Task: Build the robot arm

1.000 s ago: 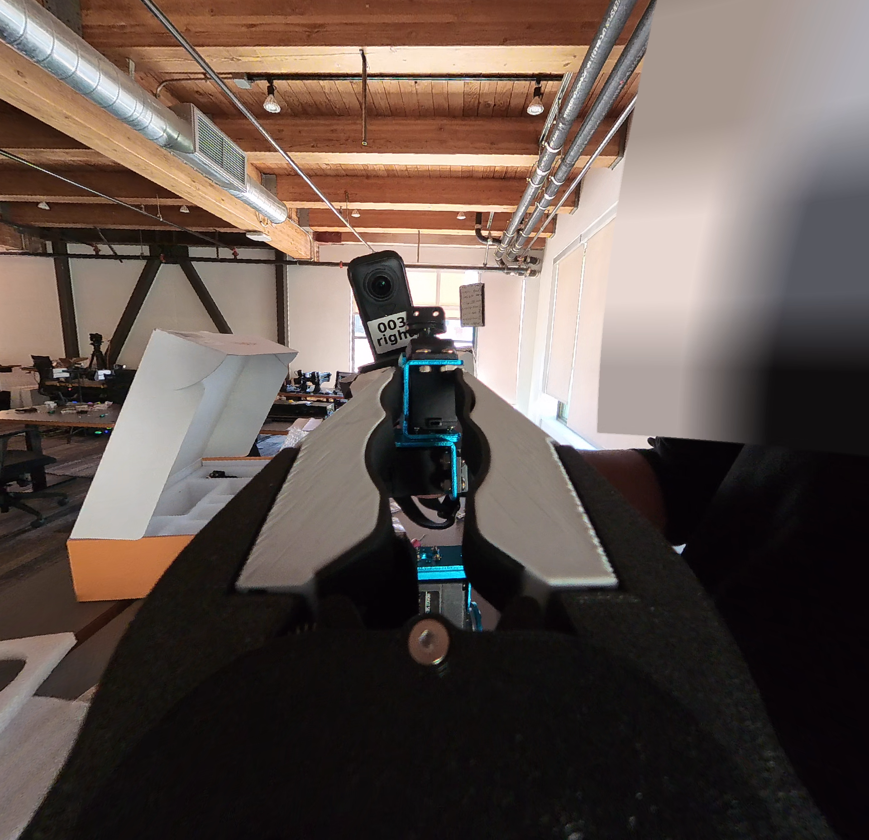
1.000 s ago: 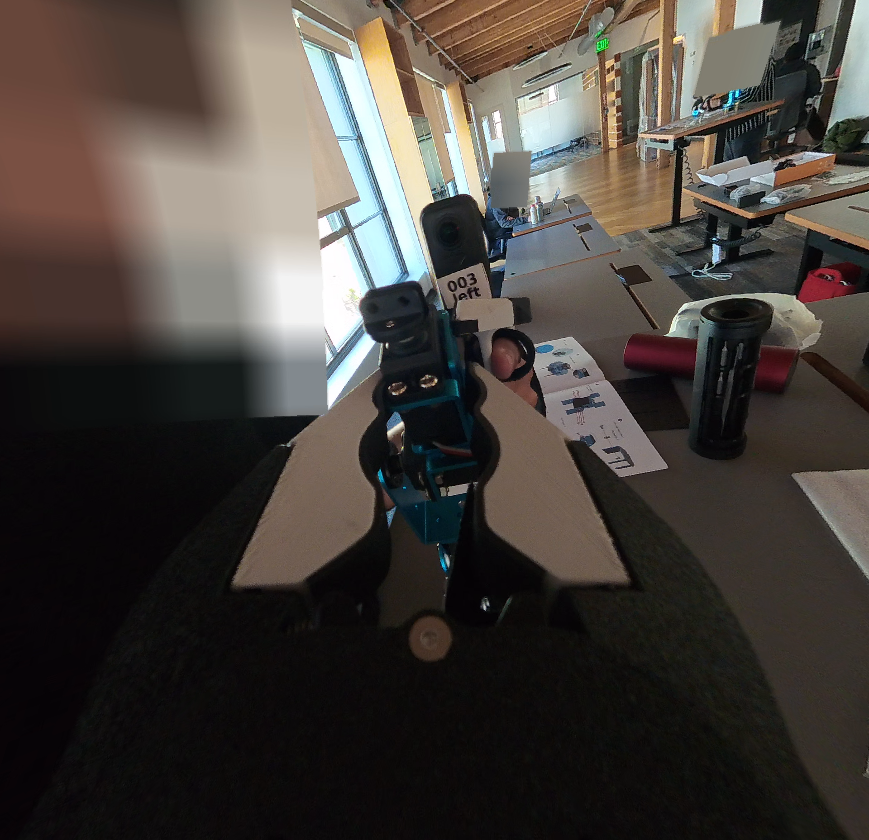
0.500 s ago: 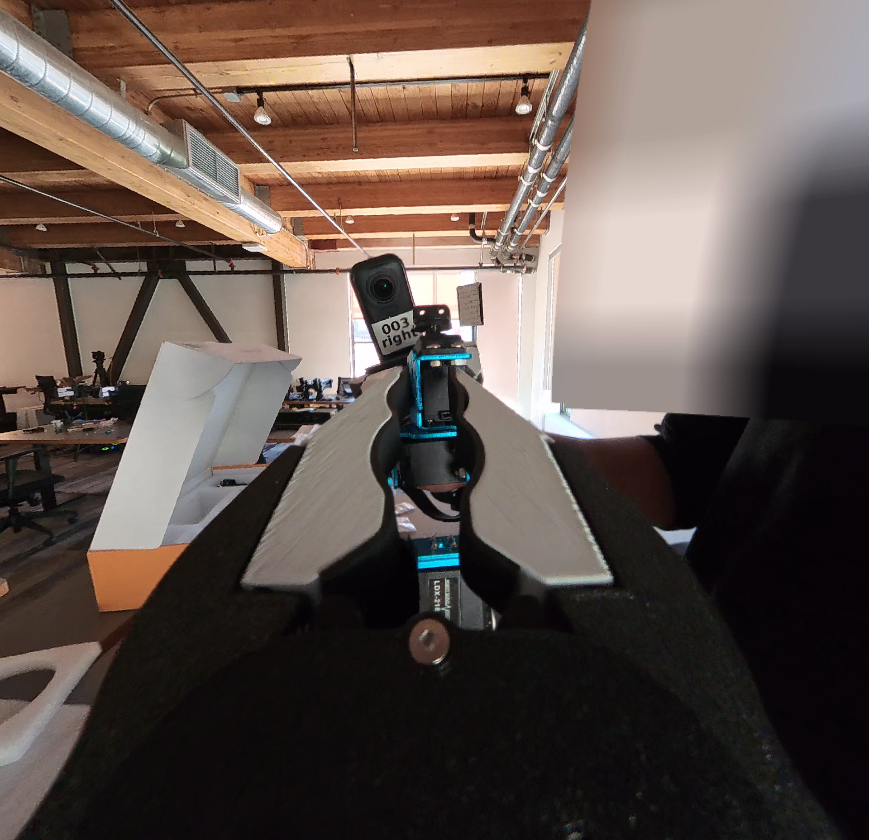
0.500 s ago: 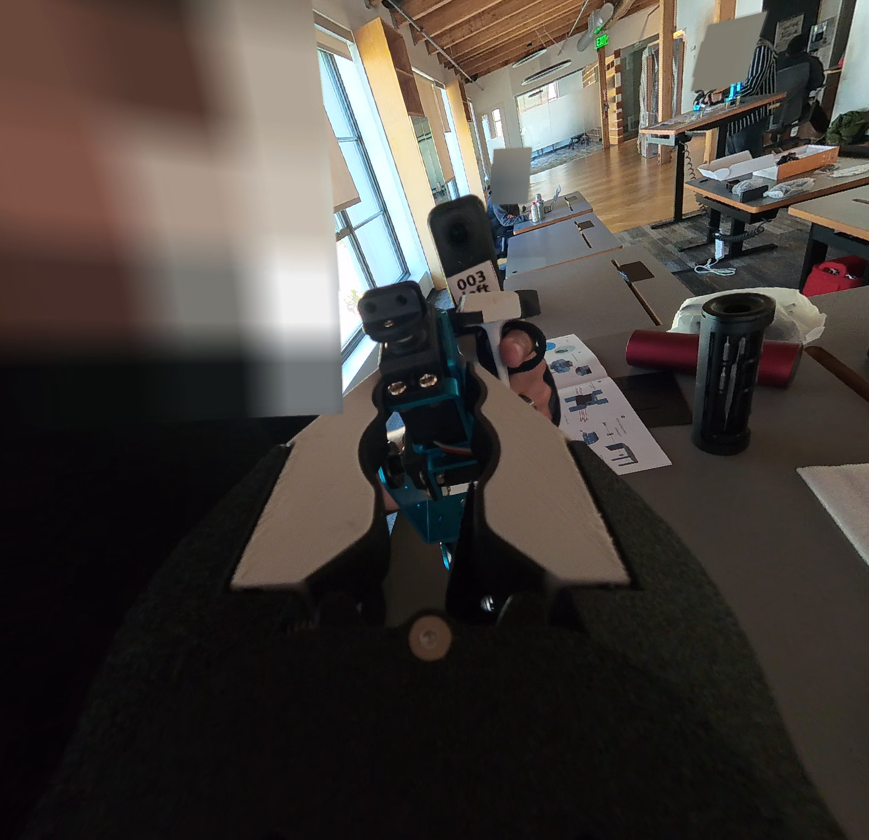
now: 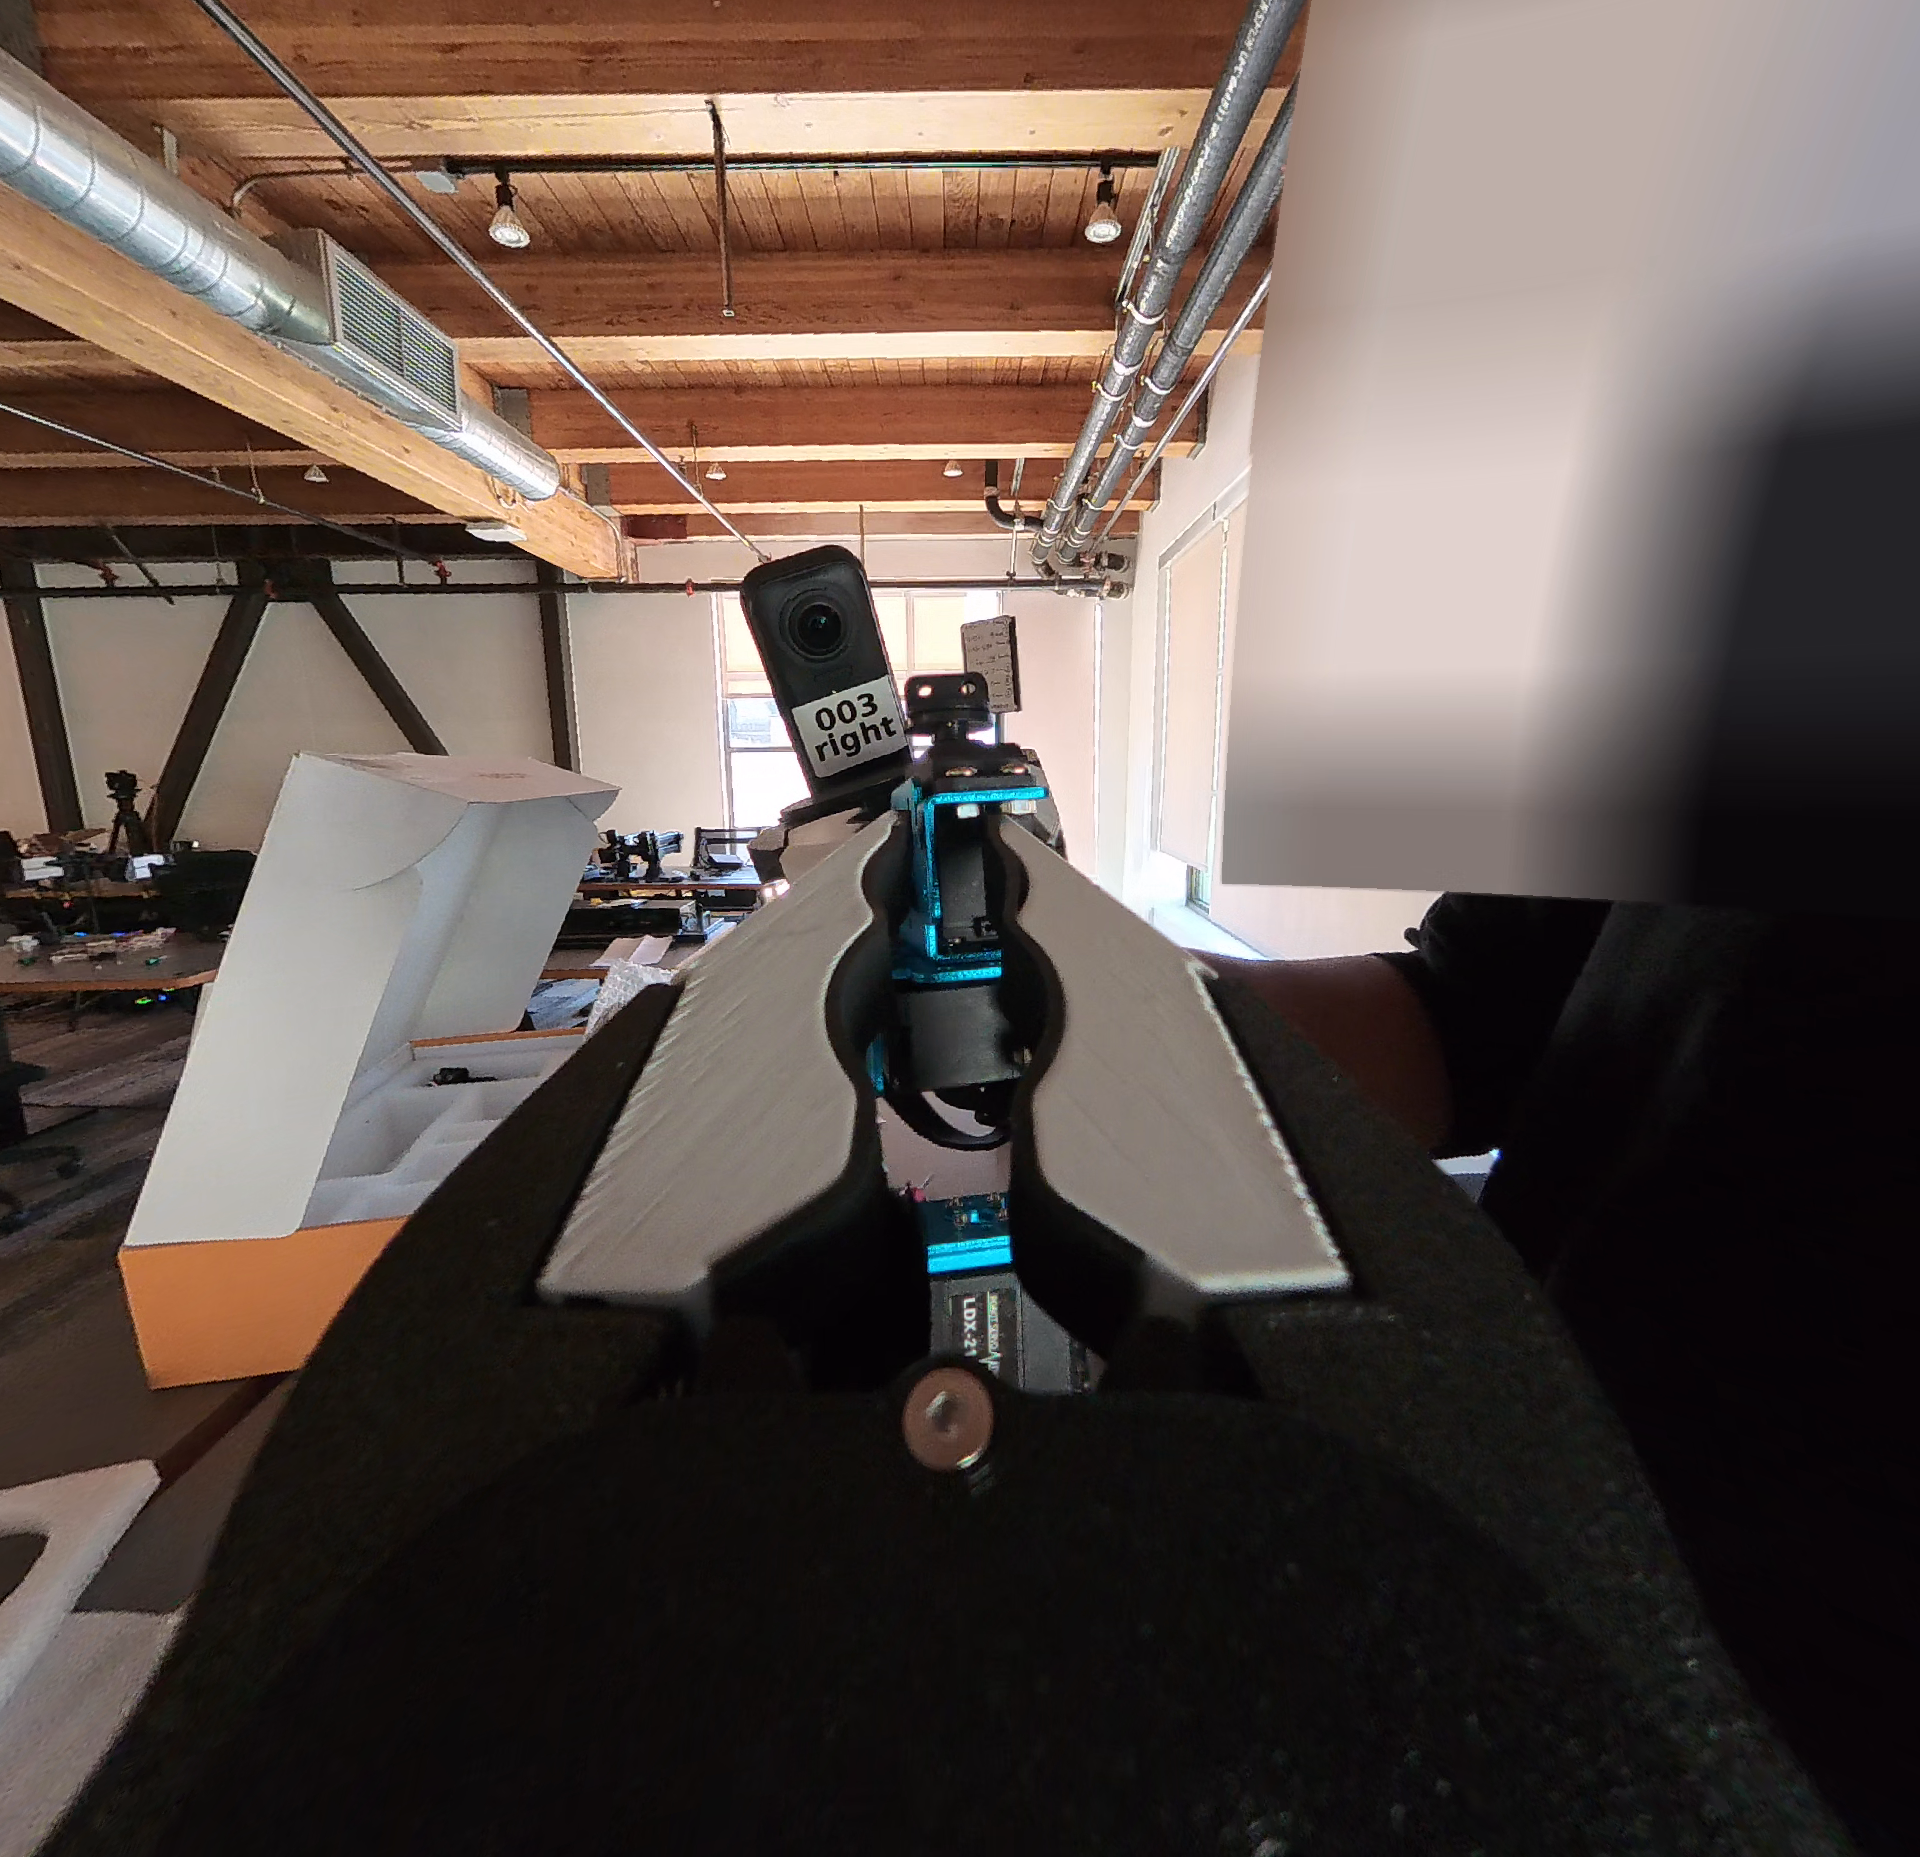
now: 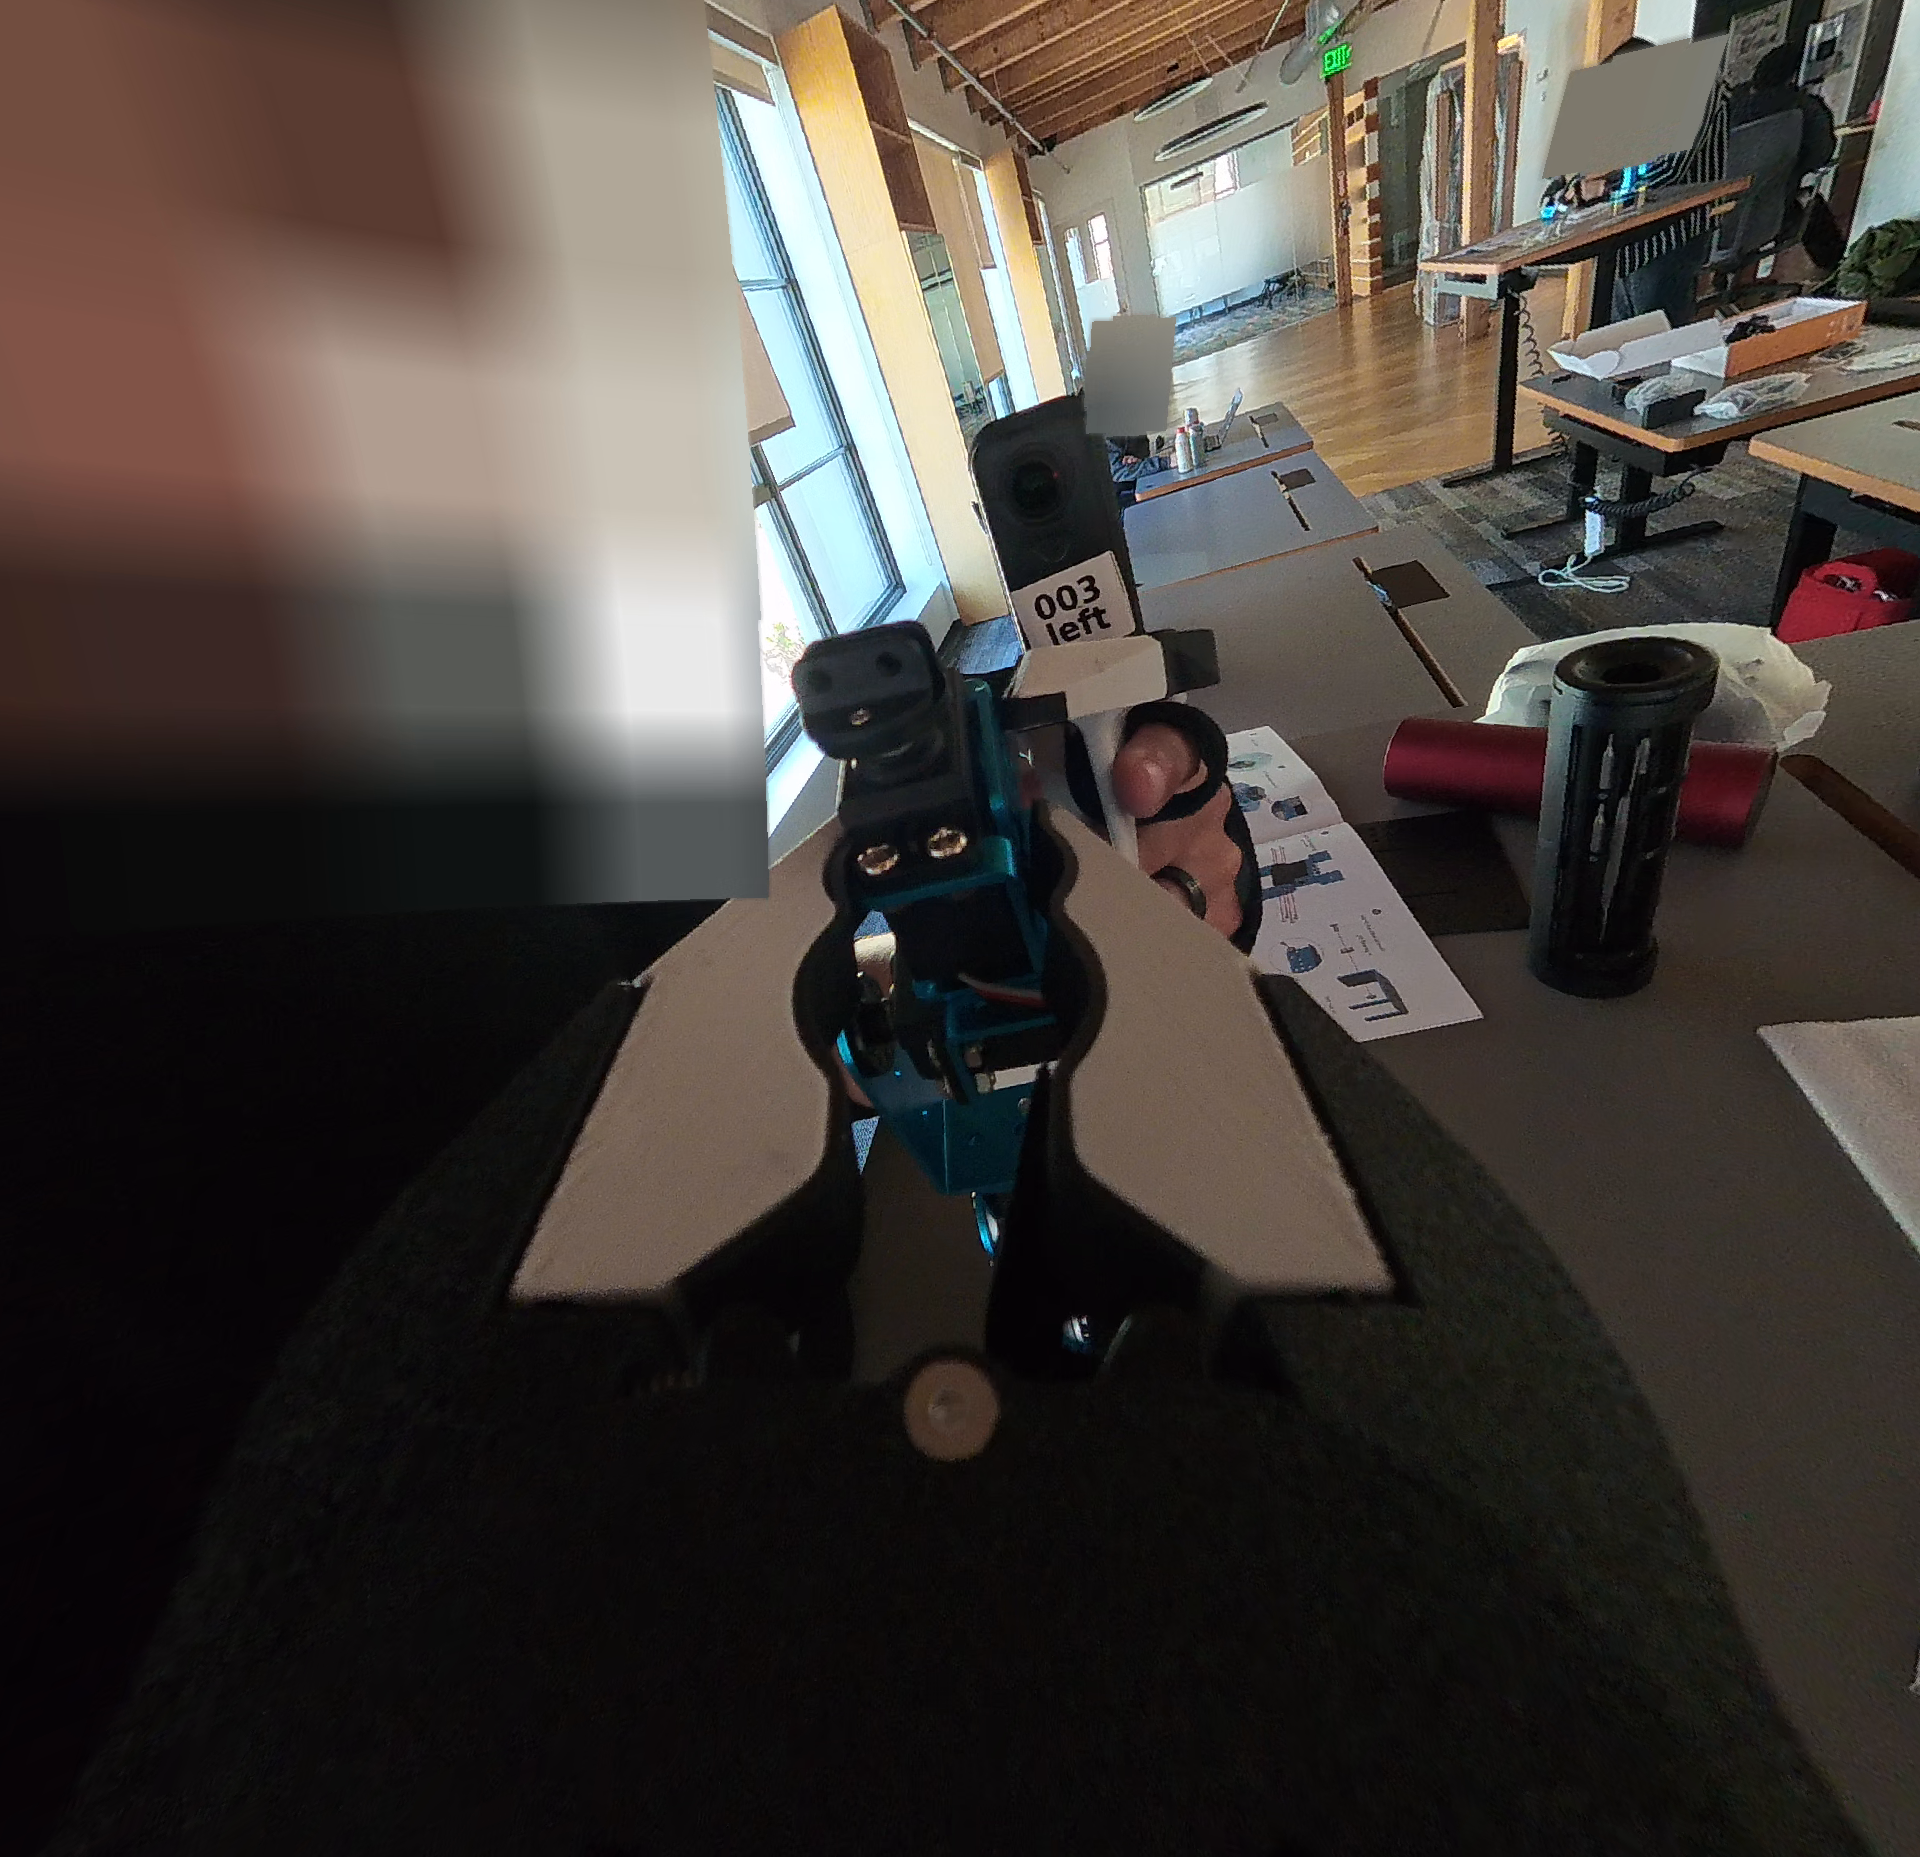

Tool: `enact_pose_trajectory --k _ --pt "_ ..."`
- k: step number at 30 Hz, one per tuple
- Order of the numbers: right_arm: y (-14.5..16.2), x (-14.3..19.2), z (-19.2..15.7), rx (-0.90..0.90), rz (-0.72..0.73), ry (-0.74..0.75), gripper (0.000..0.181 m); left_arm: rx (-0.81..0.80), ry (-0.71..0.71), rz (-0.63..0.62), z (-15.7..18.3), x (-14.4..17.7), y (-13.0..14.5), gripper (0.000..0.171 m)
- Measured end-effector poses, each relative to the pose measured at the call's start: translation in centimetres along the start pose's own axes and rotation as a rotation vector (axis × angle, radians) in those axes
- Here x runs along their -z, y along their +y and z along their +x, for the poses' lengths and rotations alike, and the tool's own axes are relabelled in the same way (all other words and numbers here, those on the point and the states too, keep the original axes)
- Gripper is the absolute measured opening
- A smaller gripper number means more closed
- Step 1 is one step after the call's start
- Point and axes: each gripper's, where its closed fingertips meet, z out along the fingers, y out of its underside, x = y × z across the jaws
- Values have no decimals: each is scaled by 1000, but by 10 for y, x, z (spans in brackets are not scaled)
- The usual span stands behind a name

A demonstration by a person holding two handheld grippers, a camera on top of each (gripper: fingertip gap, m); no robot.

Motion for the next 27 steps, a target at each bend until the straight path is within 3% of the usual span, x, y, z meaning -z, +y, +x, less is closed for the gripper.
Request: enact_pose_trajectory --k 17,27 --pt "0 1 0 3 -3 -17 29 -5 -6 -6 -4 0 0 0" --pt "1 2 0 4 -12 -13 28 40 52 14 4 3 -3 15"
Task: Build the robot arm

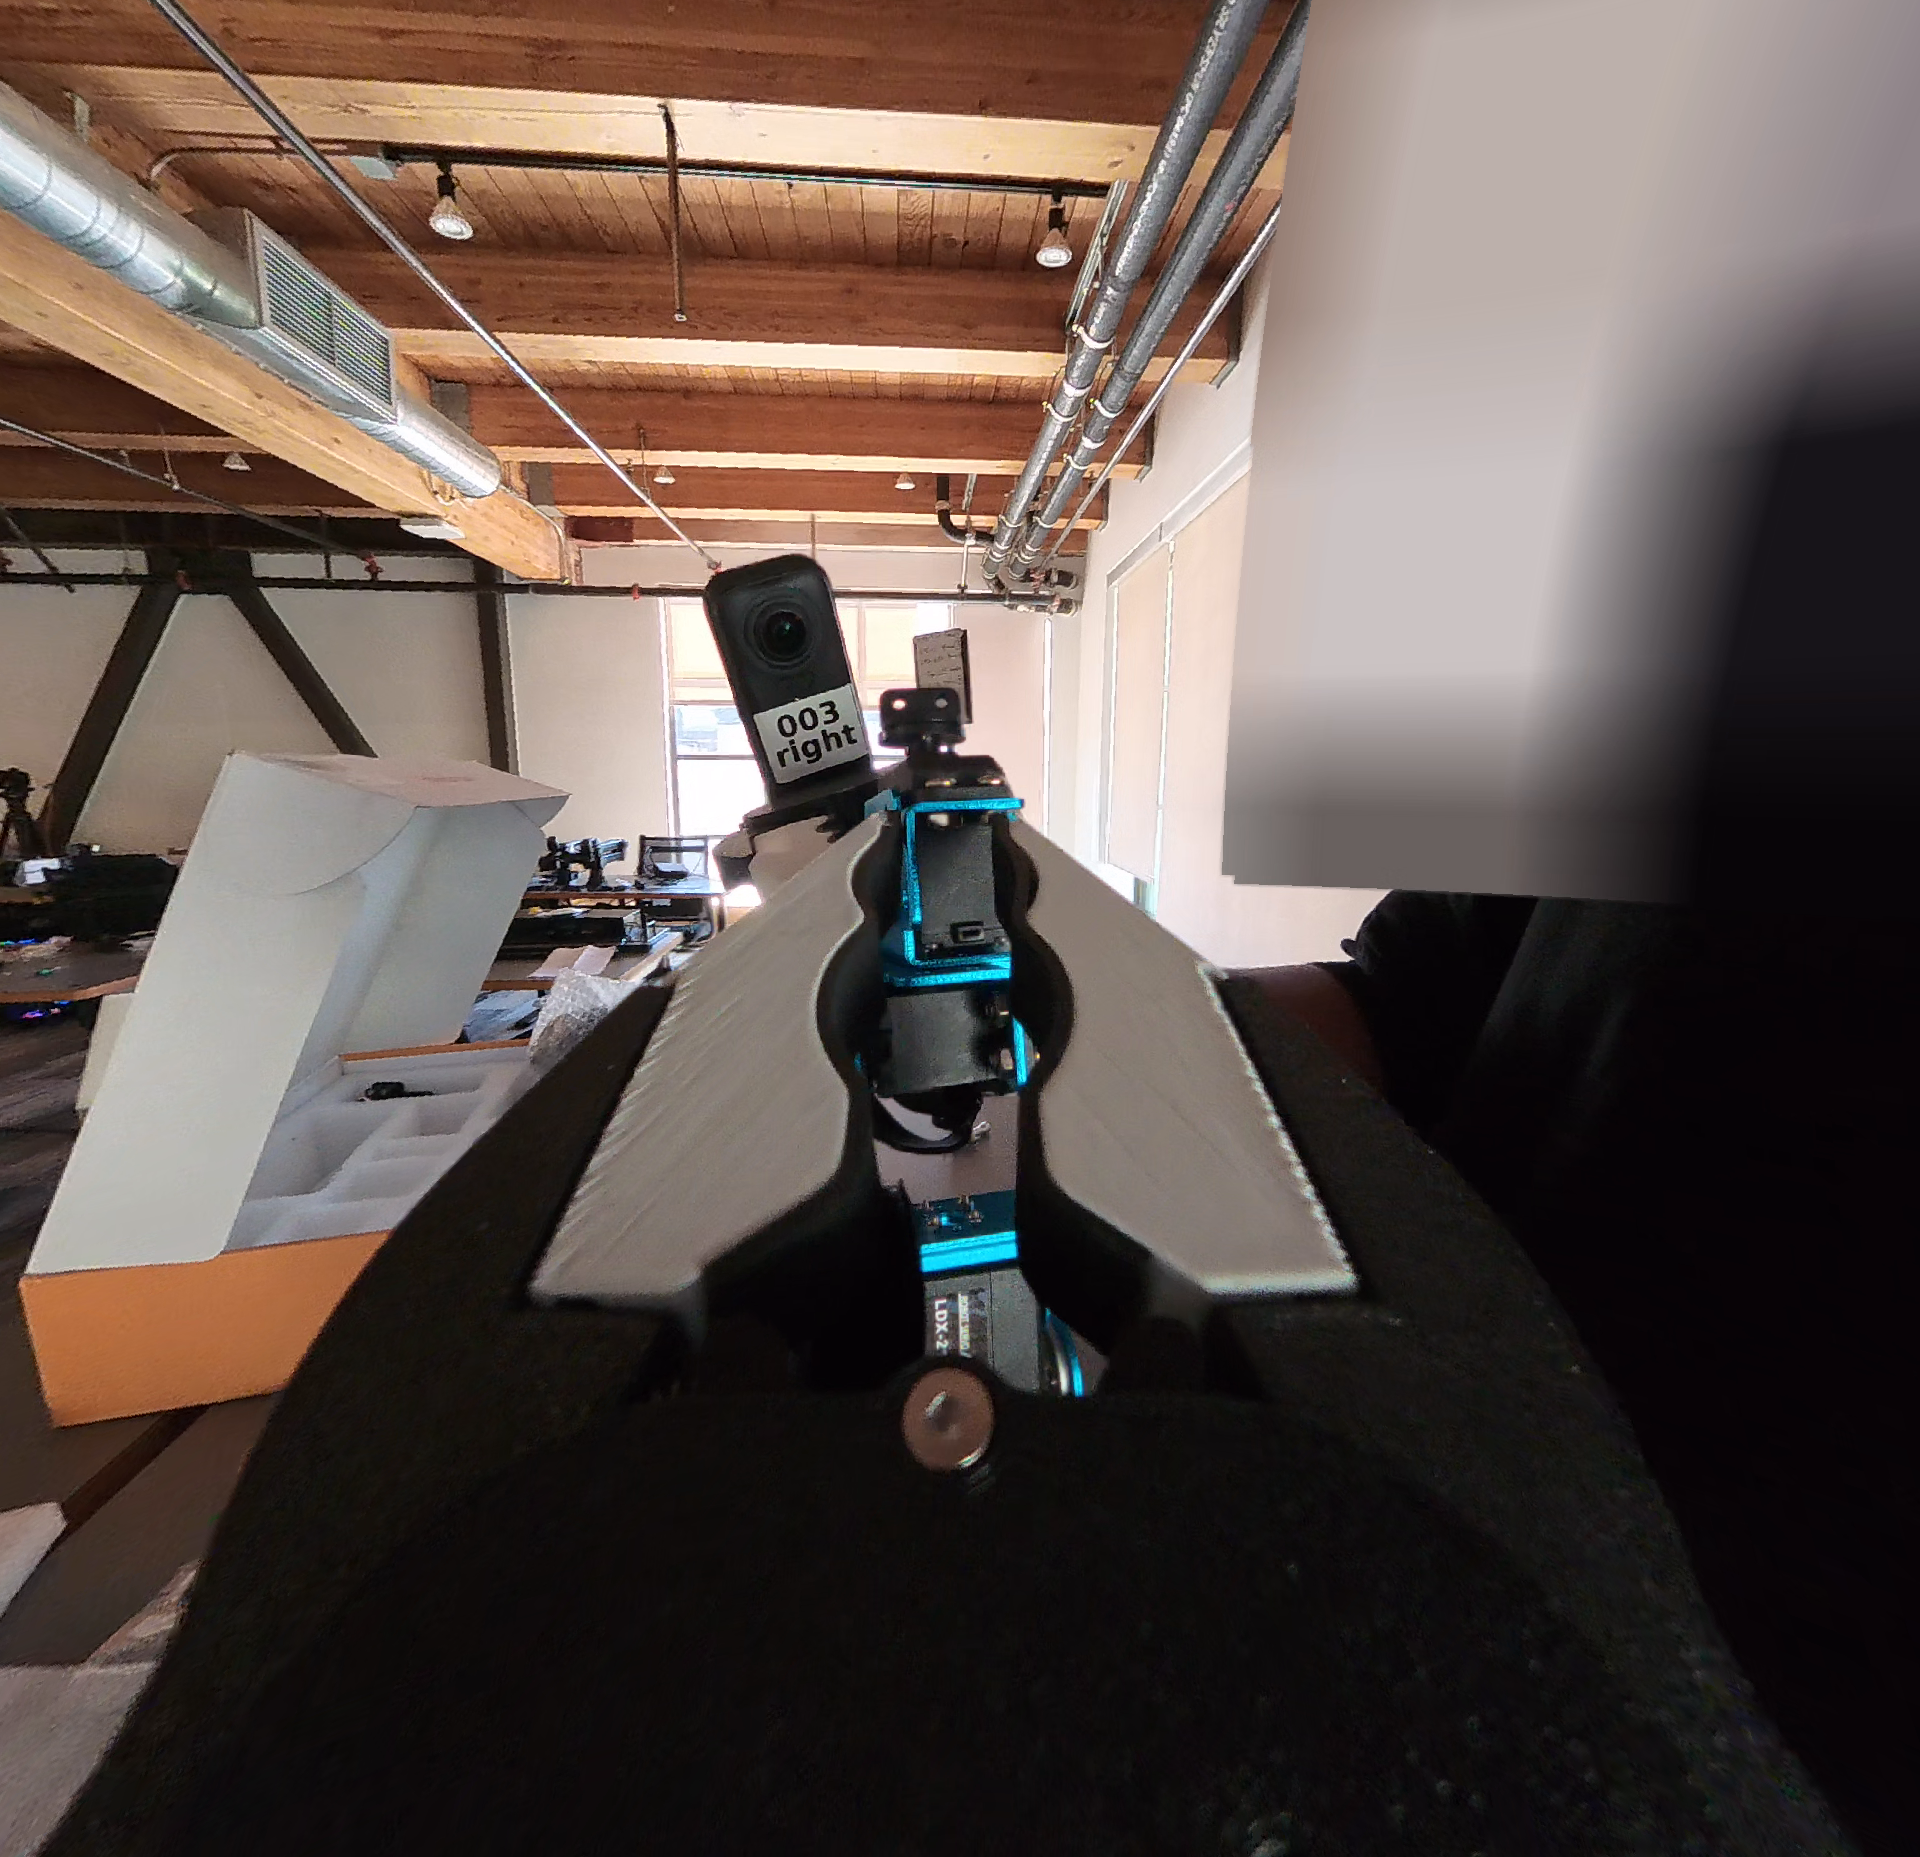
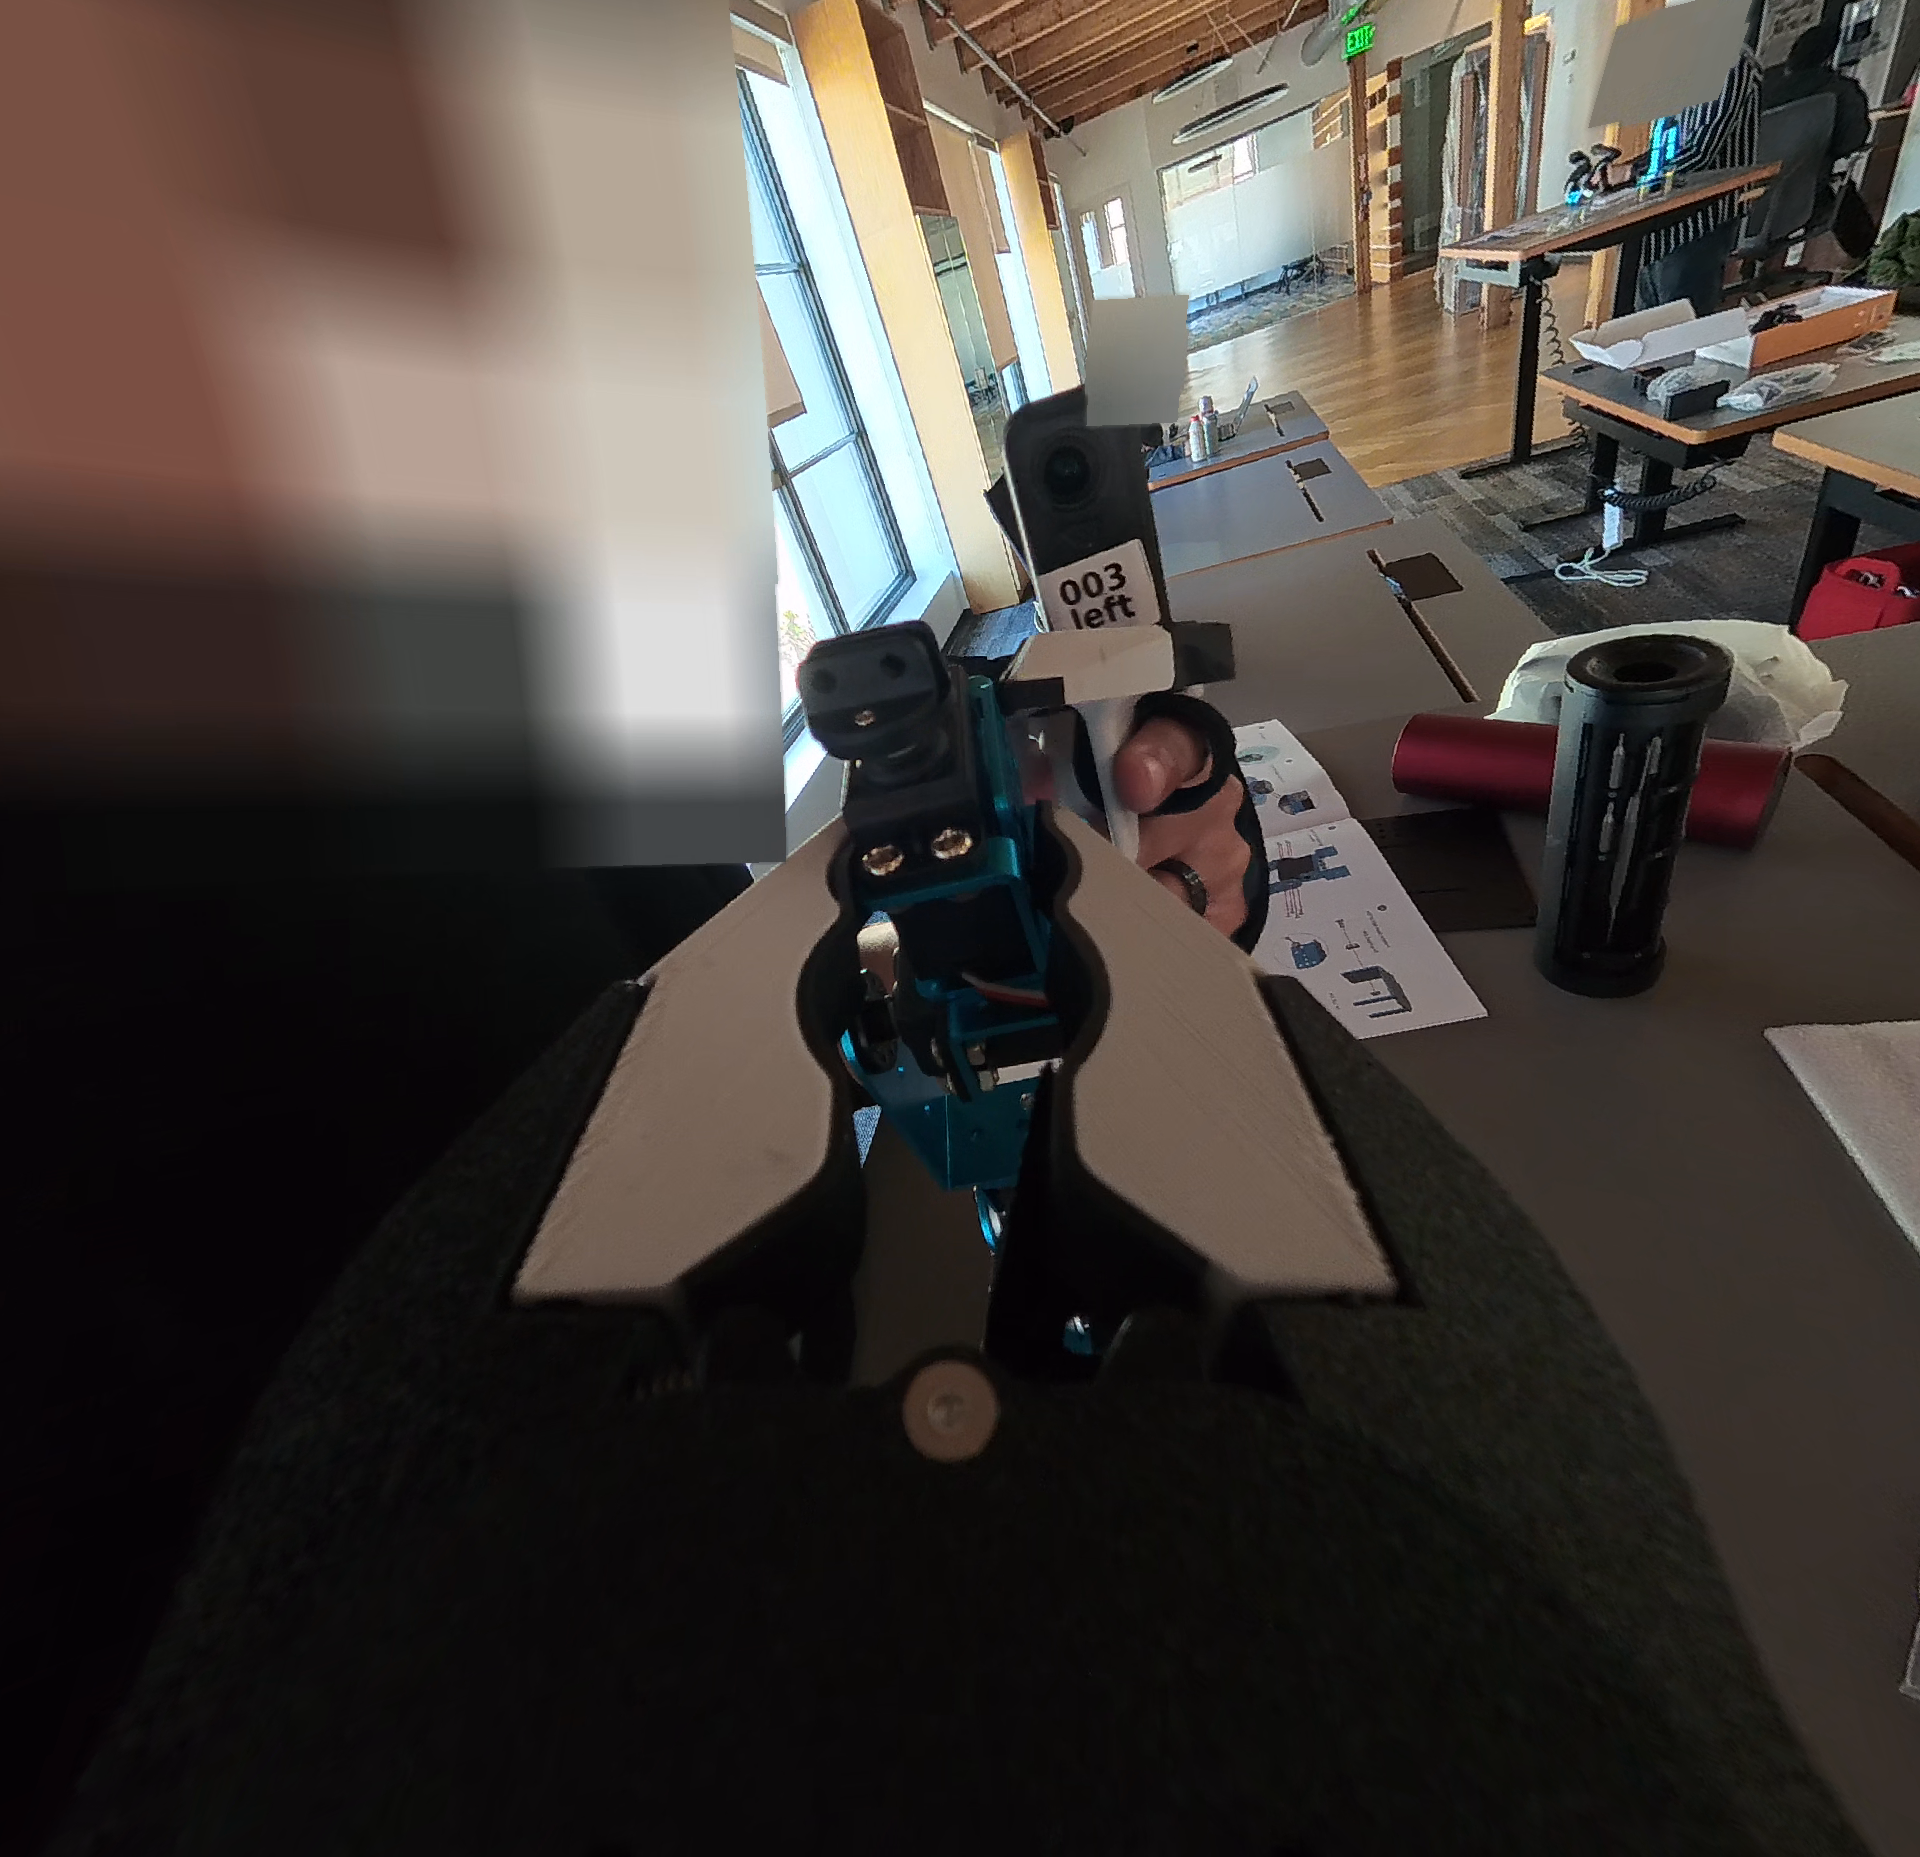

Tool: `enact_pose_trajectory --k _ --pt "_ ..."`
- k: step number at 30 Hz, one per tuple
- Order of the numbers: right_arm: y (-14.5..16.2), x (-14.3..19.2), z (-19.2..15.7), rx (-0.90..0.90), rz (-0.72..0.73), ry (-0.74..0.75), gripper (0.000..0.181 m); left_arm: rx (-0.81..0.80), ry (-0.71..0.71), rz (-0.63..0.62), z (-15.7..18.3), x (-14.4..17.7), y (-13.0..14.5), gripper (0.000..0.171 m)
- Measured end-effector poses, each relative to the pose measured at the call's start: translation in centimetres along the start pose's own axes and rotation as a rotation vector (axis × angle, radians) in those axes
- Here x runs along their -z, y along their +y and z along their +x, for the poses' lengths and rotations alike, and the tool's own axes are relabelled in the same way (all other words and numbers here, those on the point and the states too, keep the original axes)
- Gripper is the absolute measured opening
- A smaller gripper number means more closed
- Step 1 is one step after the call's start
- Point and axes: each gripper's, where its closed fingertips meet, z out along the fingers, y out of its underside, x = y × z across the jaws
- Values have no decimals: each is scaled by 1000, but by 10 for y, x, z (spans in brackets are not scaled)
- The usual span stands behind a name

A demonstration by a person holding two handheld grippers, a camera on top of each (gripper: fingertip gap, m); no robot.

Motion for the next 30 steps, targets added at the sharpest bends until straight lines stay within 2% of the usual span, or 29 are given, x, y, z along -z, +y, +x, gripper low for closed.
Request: enact_pose_trajectory --k 8,14,18,22,30 --pt "0 0 0 -4 -2 -3 28 -25 -10 -17 -2 -2 -1 10" --pt "0 0 1 -10 2 -8 29 -30 4 5 -6 1 -2 0" --pt "0 -1 1 -9 1 -6 28 -36 0 19 -6 1 -3 1" --pt "0 0 1 -15 1 -6 29 -32 30 11 -1 1 -2 14" --pt "0 0 1 -18 5 -9 29 -49 18 7 -4 -2 0 7"
